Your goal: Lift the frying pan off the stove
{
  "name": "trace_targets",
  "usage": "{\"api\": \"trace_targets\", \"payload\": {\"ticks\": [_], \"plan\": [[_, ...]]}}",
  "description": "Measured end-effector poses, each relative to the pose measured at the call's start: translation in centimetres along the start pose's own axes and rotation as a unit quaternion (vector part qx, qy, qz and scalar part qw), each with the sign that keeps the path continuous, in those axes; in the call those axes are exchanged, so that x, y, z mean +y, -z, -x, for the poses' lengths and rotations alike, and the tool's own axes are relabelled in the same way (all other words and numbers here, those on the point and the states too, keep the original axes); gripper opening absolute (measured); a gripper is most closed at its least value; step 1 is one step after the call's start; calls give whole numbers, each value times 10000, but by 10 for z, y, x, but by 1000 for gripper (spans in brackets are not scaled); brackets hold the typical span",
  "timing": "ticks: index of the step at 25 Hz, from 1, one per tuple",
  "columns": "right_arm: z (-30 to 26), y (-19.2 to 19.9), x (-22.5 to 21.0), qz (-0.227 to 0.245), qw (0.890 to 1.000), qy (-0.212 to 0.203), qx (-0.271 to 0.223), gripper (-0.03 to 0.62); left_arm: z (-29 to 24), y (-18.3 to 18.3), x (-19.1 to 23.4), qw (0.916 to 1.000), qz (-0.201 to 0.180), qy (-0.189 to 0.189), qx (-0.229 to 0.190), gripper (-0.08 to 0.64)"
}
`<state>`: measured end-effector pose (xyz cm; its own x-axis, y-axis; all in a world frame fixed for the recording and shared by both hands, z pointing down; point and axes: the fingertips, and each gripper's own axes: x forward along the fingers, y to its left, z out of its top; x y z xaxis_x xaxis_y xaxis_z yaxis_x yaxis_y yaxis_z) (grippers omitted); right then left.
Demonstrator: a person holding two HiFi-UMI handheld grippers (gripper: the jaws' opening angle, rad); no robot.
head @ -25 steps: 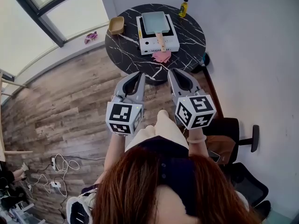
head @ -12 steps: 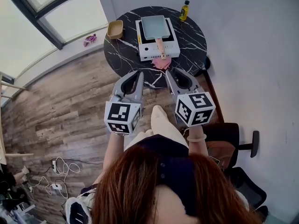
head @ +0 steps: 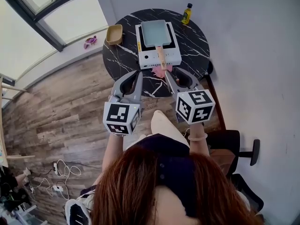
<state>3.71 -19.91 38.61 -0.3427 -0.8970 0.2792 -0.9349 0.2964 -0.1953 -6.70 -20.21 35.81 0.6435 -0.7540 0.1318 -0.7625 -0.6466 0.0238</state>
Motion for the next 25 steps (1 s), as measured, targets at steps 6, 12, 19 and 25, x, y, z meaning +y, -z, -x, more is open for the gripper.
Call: {"api": "trace_targets", "payload": {"ticks": [6, 12, 19, 25], "plan": [[-32, 3, -22, -33, 9998, -59, 174, 137, -32, 6, 15, 9999, 52, -67, 84, 12], [-61, 8, -44, -37, 9992, -106, 378, 149, -63, 10, 24, 9998, 95, -113, 157, 12], [-79, 10, -60, -21, 9984, -131, 558, 163, -80, 9, 31, 9994, 162, -217, 222, 12], [-98, 15, -71, -111, 9966, -217, 788, 173, -92, 6, 38, 9989, 183, -304, 306, 12]]}}
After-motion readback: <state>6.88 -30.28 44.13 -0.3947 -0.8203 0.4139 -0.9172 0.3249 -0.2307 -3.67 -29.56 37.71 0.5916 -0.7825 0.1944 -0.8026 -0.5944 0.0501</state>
